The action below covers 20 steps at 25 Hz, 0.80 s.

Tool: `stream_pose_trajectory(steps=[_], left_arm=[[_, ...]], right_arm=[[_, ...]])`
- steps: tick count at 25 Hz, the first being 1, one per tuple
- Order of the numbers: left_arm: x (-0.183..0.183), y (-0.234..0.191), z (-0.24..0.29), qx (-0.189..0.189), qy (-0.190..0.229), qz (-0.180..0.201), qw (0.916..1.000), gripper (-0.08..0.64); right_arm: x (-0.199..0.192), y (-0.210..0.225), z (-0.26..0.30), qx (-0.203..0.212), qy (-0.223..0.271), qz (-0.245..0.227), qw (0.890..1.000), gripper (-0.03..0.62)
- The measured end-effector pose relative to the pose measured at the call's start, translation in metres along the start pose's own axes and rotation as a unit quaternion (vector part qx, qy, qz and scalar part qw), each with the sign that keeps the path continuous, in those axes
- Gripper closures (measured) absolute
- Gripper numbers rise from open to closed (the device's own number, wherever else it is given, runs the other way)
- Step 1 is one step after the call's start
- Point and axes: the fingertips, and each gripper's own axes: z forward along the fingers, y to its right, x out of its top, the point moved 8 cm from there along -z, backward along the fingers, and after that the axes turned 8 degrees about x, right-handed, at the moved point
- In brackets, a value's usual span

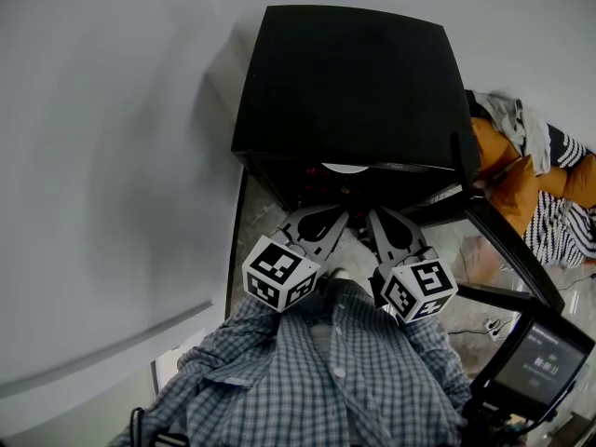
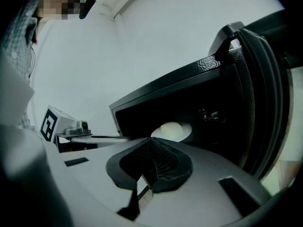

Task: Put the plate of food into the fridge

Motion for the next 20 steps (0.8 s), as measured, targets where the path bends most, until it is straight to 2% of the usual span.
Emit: stream_pose_trajectory(steps=[13, 20], left_arm=[[-0.001, -0.004, -0.001, 0.002, -0.012, -0.003, 0.9999, 0.554], [-0.007, -0.011, -0.004, 0.007, 0.001, -0.052, 0.9986, 0.554]], right_arm=[[-0.002, -0.003, 0.004, -0.003, -0.006, -0.002, 1.000, 0.586], [-0.002, -0.003, 0.004, 0.008, -0.008, 0.002, 1.000, 0.586]])
